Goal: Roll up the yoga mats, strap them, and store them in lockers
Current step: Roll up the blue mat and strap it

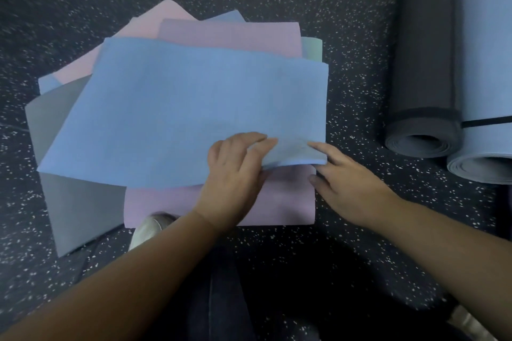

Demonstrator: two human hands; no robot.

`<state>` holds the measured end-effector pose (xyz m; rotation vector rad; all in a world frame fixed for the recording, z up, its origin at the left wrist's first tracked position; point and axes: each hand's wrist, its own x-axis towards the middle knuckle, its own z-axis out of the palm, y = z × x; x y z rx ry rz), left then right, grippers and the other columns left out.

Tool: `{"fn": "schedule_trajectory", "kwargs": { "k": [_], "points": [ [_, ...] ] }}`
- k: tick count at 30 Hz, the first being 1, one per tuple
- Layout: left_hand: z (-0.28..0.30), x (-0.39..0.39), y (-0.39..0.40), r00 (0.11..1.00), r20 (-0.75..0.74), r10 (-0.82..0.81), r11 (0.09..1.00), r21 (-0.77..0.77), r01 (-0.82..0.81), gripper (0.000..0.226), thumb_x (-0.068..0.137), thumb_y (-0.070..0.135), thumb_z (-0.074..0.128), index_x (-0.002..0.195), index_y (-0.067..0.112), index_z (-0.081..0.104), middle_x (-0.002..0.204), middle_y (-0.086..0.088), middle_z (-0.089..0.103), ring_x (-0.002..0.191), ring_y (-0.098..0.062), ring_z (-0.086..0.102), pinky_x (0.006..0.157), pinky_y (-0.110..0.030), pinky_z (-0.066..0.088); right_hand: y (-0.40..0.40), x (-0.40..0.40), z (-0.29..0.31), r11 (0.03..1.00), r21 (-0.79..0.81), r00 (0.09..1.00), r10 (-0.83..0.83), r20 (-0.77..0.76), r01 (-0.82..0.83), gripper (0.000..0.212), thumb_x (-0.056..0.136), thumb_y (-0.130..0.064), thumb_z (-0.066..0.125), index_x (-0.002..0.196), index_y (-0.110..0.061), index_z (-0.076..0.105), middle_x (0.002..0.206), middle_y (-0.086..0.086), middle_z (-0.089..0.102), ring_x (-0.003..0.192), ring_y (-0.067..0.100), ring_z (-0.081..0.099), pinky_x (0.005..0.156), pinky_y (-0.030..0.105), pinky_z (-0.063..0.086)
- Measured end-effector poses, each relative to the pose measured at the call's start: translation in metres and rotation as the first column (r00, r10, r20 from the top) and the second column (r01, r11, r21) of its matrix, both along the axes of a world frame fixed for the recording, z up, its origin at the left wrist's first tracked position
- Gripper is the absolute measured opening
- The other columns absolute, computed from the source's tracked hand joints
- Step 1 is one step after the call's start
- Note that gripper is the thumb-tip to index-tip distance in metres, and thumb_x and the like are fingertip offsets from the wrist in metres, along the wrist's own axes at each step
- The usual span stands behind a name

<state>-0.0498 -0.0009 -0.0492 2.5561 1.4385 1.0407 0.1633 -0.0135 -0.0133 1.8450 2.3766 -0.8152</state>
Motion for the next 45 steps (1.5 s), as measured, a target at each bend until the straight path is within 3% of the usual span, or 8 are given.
{"fn": "schedule_trajectory", "kwargs": {
  "k": [6,13,18,24,29,34,38,45],
  "points": [
    [0.030,-0.032,0.000,0.906,0.152,0.396,0.917,-0.123,-0.380,0.042,0.082,0.022,0.067,0.120,0.018,0.050,0.105,-0.010,0.042,0.098,-0.024,0.039,0.087,-0.034,0.031,0.013,-0.008,0.022,0.989,0.015,0.969,-0.144,-0.201,0.150,0.046,0.100,-0.036,0.035,0.146,-0.042,0.028,0.153,-0.017,0.020,0.132,0.002,0.030,0.098,0.014,0.023],
    [0.069,-0.018,0.031,0.657,0.436,0.615,0.789,-0.326,-0.521,0.072,0.077,0.031,0.076,0.132,0.003,0.040,0.116,-0.008,0.028,0.113,-0.033,0.038,0.099,-0.025,0.031,0.021,-0.014,0.043,0.908,-0.164,0.717,-0.406,-0.567,0.385,0.029,0.096,-0.044,0.037,0.118,-0.054,0.052,0.137,-0.022,0.037,0.120,0.003,0.048,0.101,0.034,0.046],
    [0.103,0.015,0.095,0.738,0.535,0.411,0.910,-0.282,-0.303,0.078,0.083,0.019,0.069,0.146,0.007,0.025,0.139,-0.011,0.024,0.134,-0.026,0.029,0.112,-0.043,0.030,0.024,-0.015,0.061,0.840,-0.342,0.496,-0.529,-0.688,0.422,0.035,0.100,-0.038,0.035,0.130,-0.037,0.052,0.124,-0.022,0.046,0.113,0.008,0.055,0.064,0.000,0.044],
    [0.119,0.087,0.130,0.883,0.438,0.165,0.948,-0.319,-0.019,0.057,0.095,0.013,0.054,0.146,0.004,0.029,0.151,-0.013,0.022,0.139,-0.013,0.019,0.097,0.006,0.008,0.032,-0.024,0.070,0.751,-0.545,0.104,-0.618,-0.780,0.374,0.034,0.102,-0.029,0.039,0.133,-0.029,0.051,0.132,-0.018,0.052,0.114,0.010,0.057,0.075,0.025,0.057],
    [0.102,0.116,0.110,0.941,0.337,-0.044,0.870,-0.450,0.202,0.034,0.095,0.003,0.046,0.128,0.008,0.055,0.136,-0.003,0.045,0.118,0.001,0.041,0.095,0.002,0.022,0.030,-0.010,0.065,0.643,-0.664,-0.145,-0.668,-0.730,0.381,0.041,0.103,-0.015,0.038,0.144,-0.022,0.041,0.136,-0.004,0.054,0.110,0.012,0.061,0.090,0.033,0.054],
    [0.058,0.108,0.068,0.960,0.277,-0.050,0.820,-0.537,0.198,0.063,0.079,-0.016,0.042,0.136,0.009,0.047,0.144,-0.006,0.035,0.132,-0.007,0.032,0.109,-0.008,0.020,0.023,0.014,0.066,0.651,-0.573,-0.117,-0.605,-0.788,0.498,0.049,0.100,-0.003,0.036,0.142,-0.029,0.034,0.110,-0.008,0.064,0.108,0.013,0.063,0.095,0.031,0.050],
    [0.030,0.114,0.051,0.991,0.065,-0.115,0.804,-0.580,0.131,0.077,0.088,0.004,0.057,0.151,0.027,0.020,0.156,-0.007,0.015,0.145,-0.019,0.016,0.115,-0.037,0.025,0.010,0.030,0.063,0.591,-0.512,0.000,-0.654,-0.756,0.623,0.064,0.098,-0.004,0.042,0.152,-0.027,0.015,0.092,-0.023,0.050,0.101,0.010,0.060,0.097,0.030,0.048],
    [0.017,0.143,0.091,0.991,-0.120,-0.054,0.855,-0.519,-0.016,0.042,0.100,0.022,0.044,0.141,0.028,0.043,0.146,-0.001,0.037,0.132,-0.022,0.037,0.101,-0.036,0.034,-0.009,0.072,0.051,0.493,-0.443,0.089,-0.737,-0.670,0.749,0.047,0.099,-0.008,0.042,0.144,-0.018,0.033,0.113,-0.016,0.049,0.121,0.028,0.052,0.101,0.038,0.046]
  ]
}}
